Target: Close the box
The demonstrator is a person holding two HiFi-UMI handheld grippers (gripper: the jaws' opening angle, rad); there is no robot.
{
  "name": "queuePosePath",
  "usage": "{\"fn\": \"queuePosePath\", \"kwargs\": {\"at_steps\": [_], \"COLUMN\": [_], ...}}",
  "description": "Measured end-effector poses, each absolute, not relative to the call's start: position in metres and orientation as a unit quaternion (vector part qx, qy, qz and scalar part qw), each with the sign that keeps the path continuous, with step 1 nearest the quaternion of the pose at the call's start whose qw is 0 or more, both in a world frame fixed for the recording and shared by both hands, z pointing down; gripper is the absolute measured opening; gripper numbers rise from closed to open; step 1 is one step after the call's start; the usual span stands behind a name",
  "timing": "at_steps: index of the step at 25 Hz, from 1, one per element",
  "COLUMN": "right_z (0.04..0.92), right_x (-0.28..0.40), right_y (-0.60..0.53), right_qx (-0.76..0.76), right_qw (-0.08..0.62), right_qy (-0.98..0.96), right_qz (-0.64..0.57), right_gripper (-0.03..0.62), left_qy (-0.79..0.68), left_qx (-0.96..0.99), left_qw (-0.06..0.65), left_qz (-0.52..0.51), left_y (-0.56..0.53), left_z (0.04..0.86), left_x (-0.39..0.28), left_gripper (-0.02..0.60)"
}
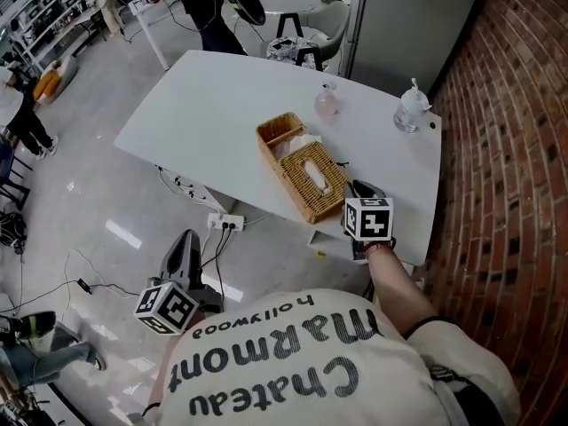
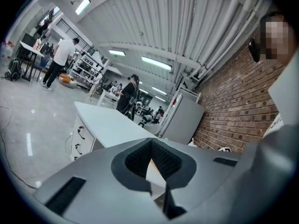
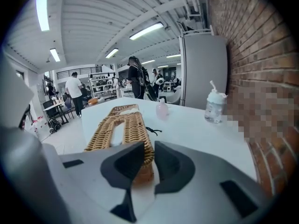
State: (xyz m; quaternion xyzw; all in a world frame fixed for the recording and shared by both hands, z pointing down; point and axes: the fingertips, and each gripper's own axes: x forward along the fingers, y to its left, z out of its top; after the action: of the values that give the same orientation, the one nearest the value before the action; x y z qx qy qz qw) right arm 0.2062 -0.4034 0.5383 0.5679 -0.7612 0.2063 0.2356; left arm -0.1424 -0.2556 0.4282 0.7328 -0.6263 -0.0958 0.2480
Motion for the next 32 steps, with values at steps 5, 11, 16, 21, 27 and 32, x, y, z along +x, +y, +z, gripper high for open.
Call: {"fn": "queuePosePath", "kwargs": {"at_steps": [5, 11, 16, 21, 27, 32], "right_z": [0.538, 0.539, 0.539, 0.548, 0.553, 0.532], "right_x": [0.207, 0.22, 0.22, 0.195, 0.139, 0.084], "right_y": [-0.402, -0.394, -0.37, -0.336, -0.282, -0.248], "right_qx": [0.575, 0.601, 0.628, 0.627, 0.598, 0.562], "right_qw": [0.217, 0.131, 0.075, 0.073, 0.083, 0.062], "right_qy": [-0.757, -0.743, -0.719, -0.708, -0.719, -0.751], "right_qz": [0.222, 0.263, 0.289, 0.317, 0.344, 0.342], "right_gripper": [0.067, 0.164, 0.184, 0.167, 0.115, 0.003], "left_qy": [-0.619, -0.61, -0.605, -0.587, -0.569, -0.553], "left_qx": [0.738, 0.743, 0.746, 0.757, 0.769, 0.782], "left_qw": [0.252, 0.258, 0.264, 0.272, 0.279, 0.278], "left_qz": [-0.098, -0.095, -0.092, -0.088, -0.082, -0.079], "left_y": [-0.254, -0.247, -0.234, -0.219, -0.191, -0.165], "left_z": [0.43, 0.431, 0.434, 0.437, 0.441, 0.438], "left_x": [-0.144, -0.156, -0.175, -0.189, -0.207, -0.22], "left_gripper": [0.002, 0.002, 0.002, 0.002, 0.002, 0.002]}}
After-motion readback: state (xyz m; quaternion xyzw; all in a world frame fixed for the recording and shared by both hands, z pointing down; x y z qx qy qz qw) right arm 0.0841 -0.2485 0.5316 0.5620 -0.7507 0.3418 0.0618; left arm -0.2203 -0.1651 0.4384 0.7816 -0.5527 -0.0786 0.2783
